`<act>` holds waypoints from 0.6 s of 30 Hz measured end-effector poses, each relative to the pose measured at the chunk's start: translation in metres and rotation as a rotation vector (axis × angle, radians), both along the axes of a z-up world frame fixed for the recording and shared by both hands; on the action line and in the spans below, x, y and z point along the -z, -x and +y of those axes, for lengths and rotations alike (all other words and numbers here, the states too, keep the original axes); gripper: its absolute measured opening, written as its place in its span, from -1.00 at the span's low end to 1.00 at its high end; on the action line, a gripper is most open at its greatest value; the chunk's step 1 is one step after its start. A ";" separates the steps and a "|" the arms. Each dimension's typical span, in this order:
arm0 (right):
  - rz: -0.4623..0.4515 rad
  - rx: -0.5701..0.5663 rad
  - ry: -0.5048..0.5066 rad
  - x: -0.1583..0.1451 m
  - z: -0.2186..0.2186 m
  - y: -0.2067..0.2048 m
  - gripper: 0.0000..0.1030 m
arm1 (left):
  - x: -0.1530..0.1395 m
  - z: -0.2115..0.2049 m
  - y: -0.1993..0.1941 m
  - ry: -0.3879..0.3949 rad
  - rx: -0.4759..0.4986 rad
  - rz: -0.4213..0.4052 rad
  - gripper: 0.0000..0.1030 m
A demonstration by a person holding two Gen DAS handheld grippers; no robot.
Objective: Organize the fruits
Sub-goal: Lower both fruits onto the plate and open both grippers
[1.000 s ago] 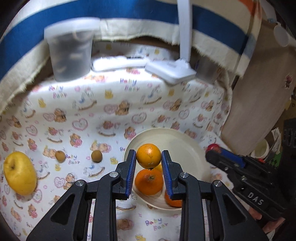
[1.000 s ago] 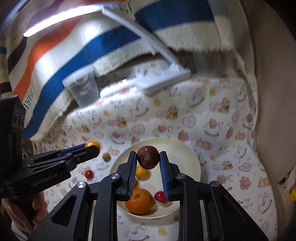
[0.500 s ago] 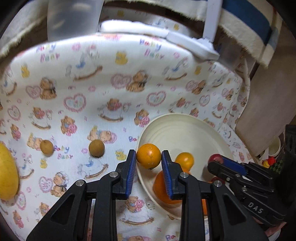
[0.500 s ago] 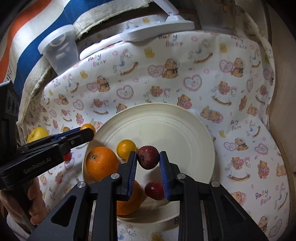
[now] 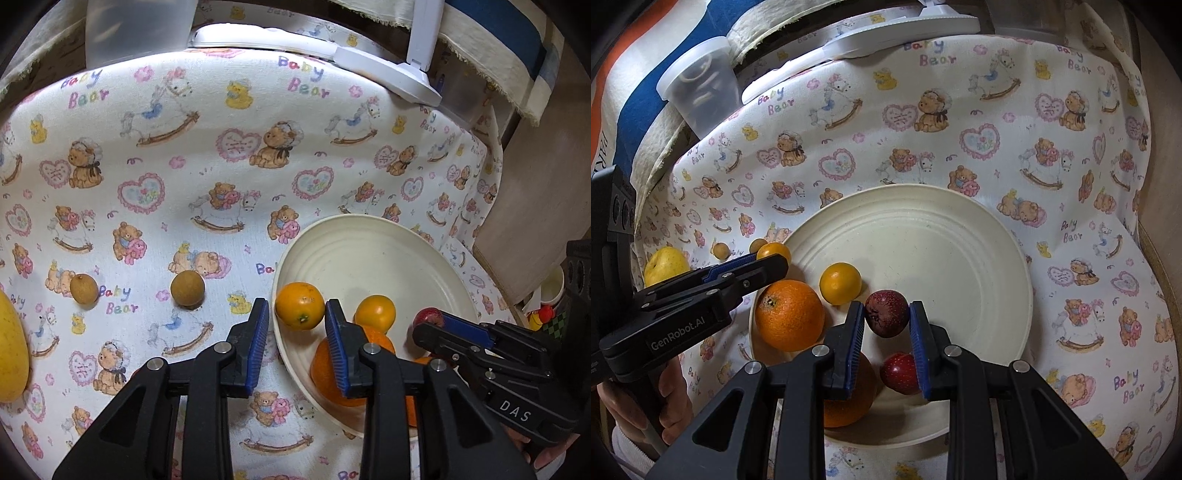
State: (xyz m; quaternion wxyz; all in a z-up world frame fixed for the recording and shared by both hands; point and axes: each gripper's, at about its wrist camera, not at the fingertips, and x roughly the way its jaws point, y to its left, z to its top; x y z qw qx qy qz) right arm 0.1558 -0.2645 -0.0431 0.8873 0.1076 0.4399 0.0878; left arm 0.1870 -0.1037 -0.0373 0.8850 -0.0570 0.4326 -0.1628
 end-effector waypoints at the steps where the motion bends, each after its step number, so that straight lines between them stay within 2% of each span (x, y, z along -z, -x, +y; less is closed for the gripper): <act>1: 0.003 0.001 0.000 0.001 0.000 0.000 -0.50 | 0.000 0.000 0.000 0.000 -0.001 0.001 -0.38; 3: 0.007 0.002 -0.002 0.002 0.000 -0.001 -0.50 | -0.001 0.001 0.000 -0.003 -0.005 -0.002 -0.25; 5: 0.008 0.003 -0.008 0.002 -0.001 -0.002 -0.49 | -0.002 0.004 0.001 0.002 -0.007 -0.006 -0.22; 7: 0.005 0.006 -0.019 0.002 -0.002 -0.002 -0.32 | -0.003 0.004 0.001 0.003 -0.007 -0.002 -0.14; 8: -0.001 0.010 -0.022 0.002 -0.002 -0.001 -0.10 | -0.003 0.005 0.001 0.006 -0.011 -0.002 -0.09; 9: -0.011 0.013 -0.022 0.001 -0.003 0.000 0.02 | -0.004 0.006 0.001 0.010 -0.015 -0.007 -0.07; 13: -0.043 0.022 -0.029 -0.008 -0.006 0.005 0.02 | -0.015 0.008 0.004 0.011 -0.018 -0.040 0.01; 16: -0.077 0.037 -0.041 -0.017 -0.011 0.010 0.03 | -0.028 0.008 0.010 0.016 -0.018 -0.081 0.17; 18: -0.104 0.051 -0.038 -0.025 -0.014 0.014 0.11 | -0.037 0.007 0.015 0.011 -0.019 -0.116 0.35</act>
